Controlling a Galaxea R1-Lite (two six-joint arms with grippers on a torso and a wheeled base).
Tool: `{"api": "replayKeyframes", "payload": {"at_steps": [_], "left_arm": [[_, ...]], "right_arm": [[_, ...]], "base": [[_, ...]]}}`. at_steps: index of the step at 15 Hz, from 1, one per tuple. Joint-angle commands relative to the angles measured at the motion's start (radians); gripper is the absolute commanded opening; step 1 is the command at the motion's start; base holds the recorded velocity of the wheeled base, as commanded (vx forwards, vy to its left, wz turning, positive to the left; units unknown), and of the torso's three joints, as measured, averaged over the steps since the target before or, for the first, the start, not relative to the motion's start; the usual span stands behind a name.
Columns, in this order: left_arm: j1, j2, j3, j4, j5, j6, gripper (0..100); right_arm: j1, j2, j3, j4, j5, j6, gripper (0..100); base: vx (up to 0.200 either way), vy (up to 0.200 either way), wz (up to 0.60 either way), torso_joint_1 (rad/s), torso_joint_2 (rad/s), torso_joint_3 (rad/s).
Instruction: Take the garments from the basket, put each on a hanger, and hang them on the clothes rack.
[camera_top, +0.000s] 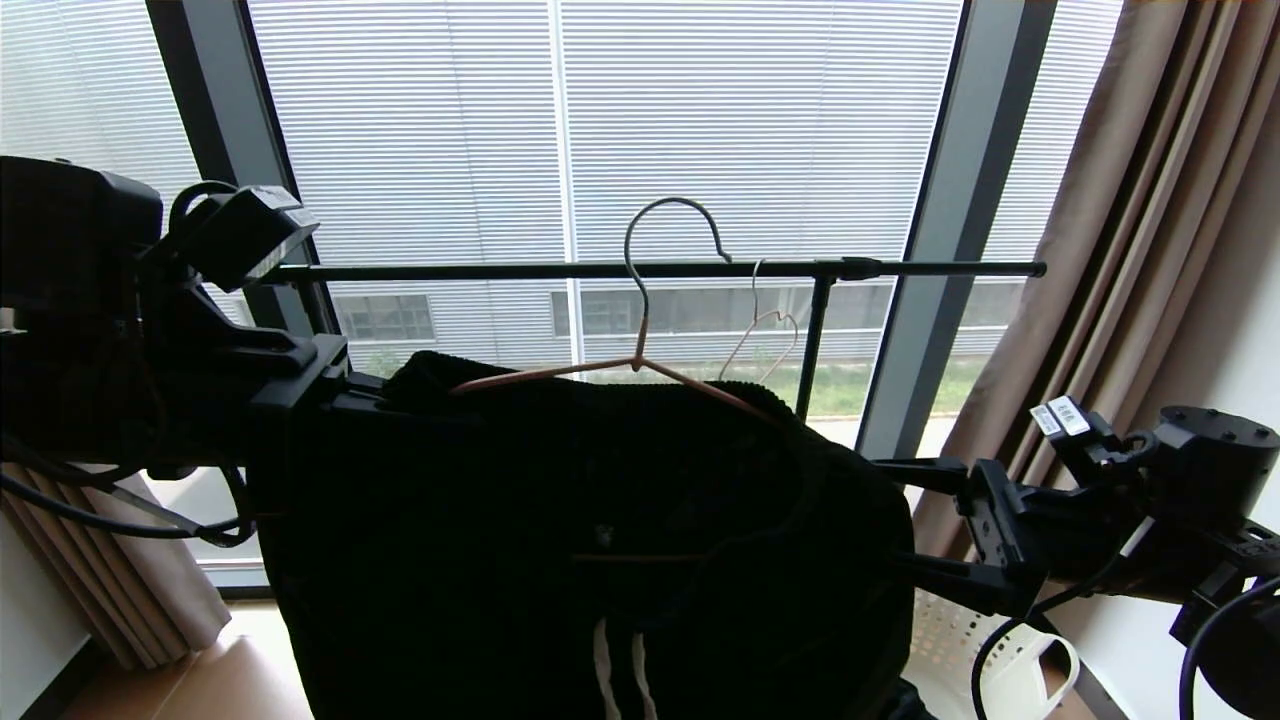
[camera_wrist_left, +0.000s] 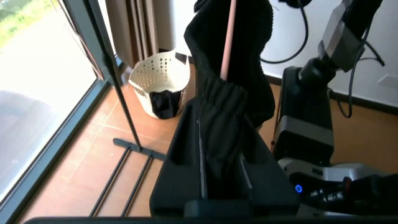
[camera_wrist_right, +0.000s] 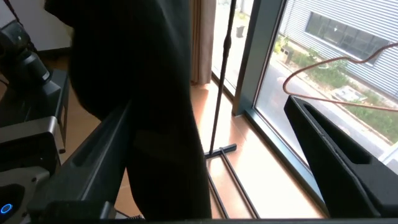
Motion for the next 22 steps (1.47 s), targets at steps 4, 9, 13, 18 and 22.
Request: {"api": "replayKeyframes", "payload": {"at_steps": [4,9,13,18,22], "left_arm": [[0.006,-0.003,0.040,-0.124,-0.001,-0.112,0],[0.006,0.005,0.072,-0.221,-0.001,-0.176,0],[0.007,0.004,0.080,-0.233,0.000,-0.175,0],[0.007,0.001,0.077,-0.233,-0.001,-0.176,0],[0.007,0.002,0.075,-0.234,-0.001,-0.176,0]], "right_arm": [[-0.014,0.095,-0.022,-0.001,0.001,-0.003,100],[-0.026,0.098,-0.011,-0.048,0.051,-0.008,100],[-0.071,0.065,-0.005,-0.050,0.195,0.042,100],[-0.088,0.140,0.004,-0.064,0.234,-0.018,100],[-0.072,0.170,0.010,-0.065,0.234,-0.024,100]], "base": [[0.000,0.000,0.00,0.000,0.00,0.000],[0.000,0.000,0.00,0.000,0.00,0.000],[0.000,0.000,0.00,0.000,0.00,0.000],[0.000,0.000,0.00,0.000,0.00,0.000],[0.000,0.000,0.00,0.000,0.00,0.000]]}}
